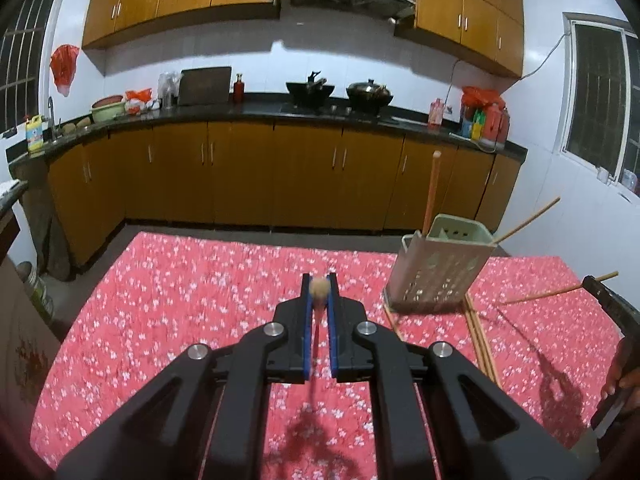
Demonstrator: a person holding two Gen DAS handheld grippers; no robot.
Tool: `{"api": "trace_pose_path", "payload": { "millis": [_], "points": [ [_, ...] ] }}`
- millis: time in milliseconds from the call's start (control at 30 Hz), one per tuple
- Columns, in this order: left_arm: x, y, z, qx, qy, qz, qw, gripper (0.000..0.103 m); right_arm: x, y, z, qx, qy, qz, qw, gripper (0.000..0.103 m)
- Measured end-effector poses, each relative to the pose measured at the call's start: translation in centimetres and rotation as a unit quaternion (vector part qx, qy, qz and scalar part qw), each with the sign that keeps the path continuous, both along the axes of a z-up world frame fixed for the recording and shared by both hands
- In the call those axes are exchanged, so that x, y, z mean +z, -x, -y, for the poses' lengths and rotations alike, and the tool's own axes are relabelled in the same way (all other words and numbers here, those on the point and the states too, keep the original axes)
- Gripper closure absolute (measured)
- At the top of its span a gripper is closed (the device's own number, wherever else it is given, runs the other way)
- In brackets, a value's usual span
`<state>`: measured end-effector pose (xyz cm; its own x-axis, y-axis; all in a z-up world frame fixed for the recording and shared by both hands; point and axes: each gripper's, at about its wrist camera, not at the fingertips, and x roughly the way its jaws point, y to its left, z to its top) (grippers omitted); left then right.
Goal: Organize utensils
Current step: 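Carry both chopsticks over the beige holder and lower them into it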
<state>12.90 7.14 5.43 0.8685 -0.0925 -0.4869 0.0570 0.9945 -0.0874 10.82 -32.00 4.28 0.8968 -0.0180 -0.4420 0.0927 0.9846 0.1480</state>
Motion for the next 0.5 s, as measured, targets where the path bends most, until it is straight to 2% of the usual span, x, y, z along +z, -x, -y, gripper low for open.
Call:
{"api": "trace_pose_path", "payload": {
  "millis": [300,500],
  "points": [
    [1.4,-0.2,0.5,-0.01,0.002,0.013,0.9999,0.095,1.5,0.2,-0.3,0.001,0.008,0.02,1.0,0.095],
    [4.0,0.4,1.5,-0.045,0.011,0.038,0.9982,0.095,5.2,0.8,-0.5,0.031,-0.01,0.049,0.998,0.095]
  ]
}}
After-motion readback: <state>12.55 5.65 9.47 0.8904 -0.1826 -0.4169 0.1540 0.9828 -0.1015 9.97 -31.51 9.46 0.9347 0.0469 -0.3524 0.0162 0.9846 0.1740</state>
